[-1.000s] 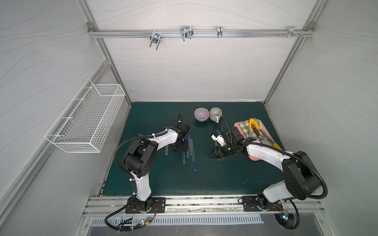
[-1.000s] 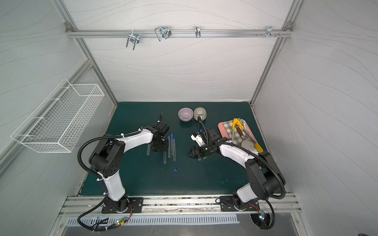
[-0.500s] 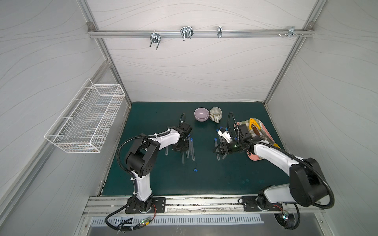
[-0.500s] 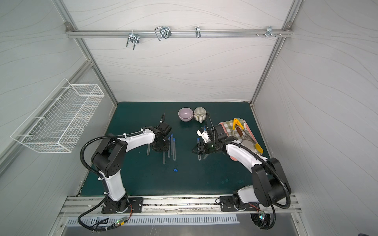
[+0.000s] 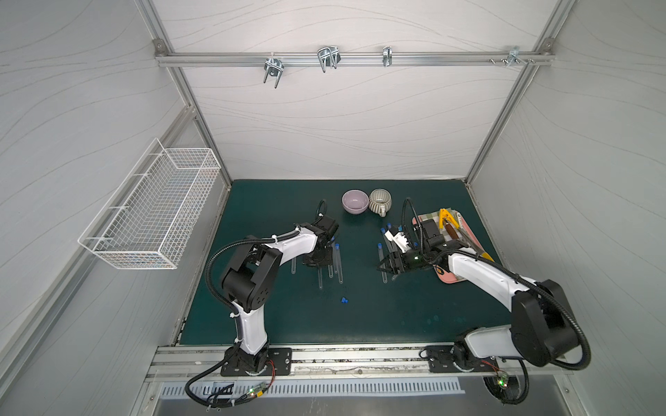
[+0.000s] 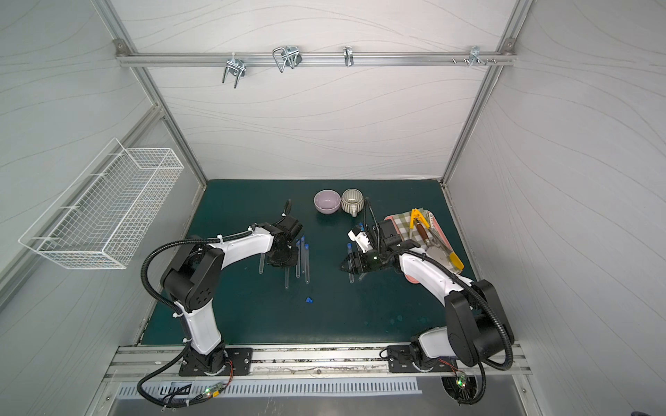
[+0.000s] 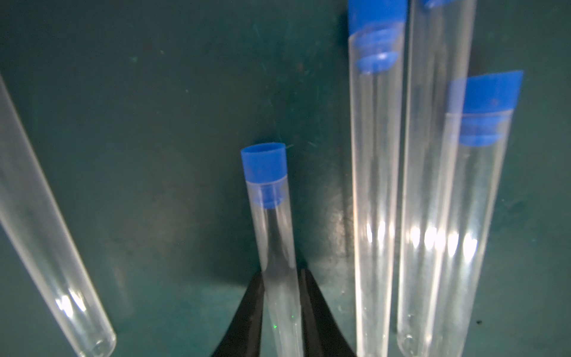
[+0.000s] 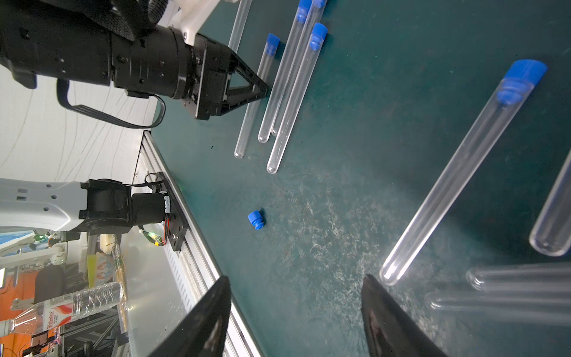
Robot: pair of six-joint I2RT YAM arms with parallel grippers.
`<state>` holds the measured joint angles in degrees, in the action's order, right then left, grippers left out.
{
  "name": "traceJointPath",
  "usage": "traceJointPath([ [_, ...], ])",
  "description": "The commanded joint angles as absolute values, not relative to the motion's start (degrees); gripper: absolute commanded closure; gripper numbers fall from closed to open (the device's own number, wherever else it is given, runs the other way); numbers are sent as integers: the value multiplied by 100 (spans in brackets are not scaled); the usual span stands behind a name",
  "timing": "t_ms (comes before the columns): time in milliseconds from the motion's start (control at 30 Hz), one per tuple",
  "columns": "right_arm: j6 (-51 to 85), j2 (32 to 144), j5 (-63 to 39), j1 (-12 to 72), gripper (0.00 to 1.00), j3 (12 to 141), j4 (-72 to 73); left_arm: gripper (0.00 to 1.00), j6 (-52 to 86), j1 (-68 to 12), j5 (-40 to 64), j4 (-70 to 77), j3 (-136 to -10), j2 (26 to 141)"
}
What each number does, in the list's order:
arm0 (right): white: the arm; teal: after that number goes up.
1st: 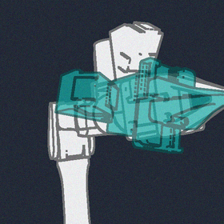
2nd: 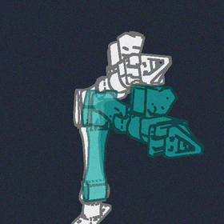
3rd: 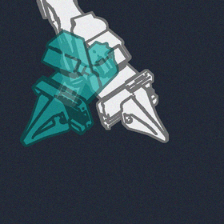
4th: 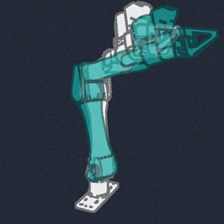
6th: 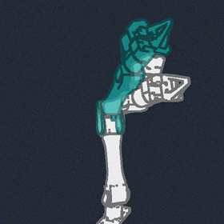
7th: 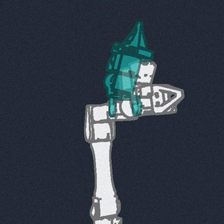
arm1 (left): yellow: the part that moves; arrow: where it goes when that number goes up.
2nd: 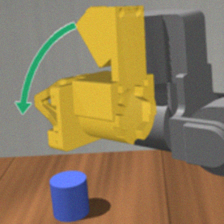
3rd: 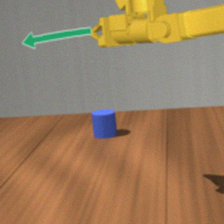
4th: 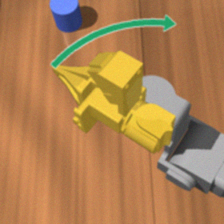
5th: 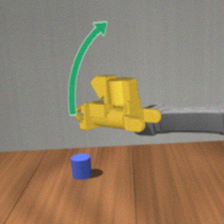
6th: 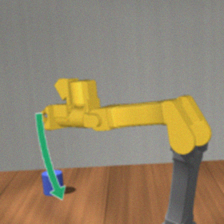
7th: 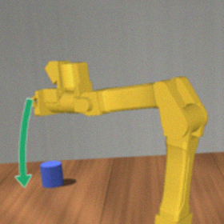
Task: Remove stoppers from test tubes
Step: Pick up the test tube at the center of the board.
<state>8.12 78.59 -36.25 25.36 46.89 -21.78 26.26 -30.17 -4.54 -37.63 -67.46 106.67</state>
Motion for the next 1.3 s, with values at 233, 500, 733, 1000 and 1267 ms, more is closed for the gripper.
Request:
traceJointPath([
  [233, 642, 7711, -3669, 2470, 33, 4719, -2312, 83, 2490, -3049, -606, -4061, -6812, 10634],
  [500, 608, 7686, -3706, 2453, 32, 4781, -2393, 91, 2405, -2909, -541, -4090, -6877, 10676],
  [733, 772, 7656, -4280, 2256, 32, 4816, -2427, 96, 1784, -2891, -486, -4403, -7154, 10046],
  [1000, 1139, 7711, -5238, 2109, 32, 5029, -2165, 96, 78, -3654, -259, -4400, -6896, 8658],
  [1267, 1684, 7966, -6041, 2149, 32, 5076, -1425, 96, -497, -4615, 171, -3754, -6313, 7965],
])
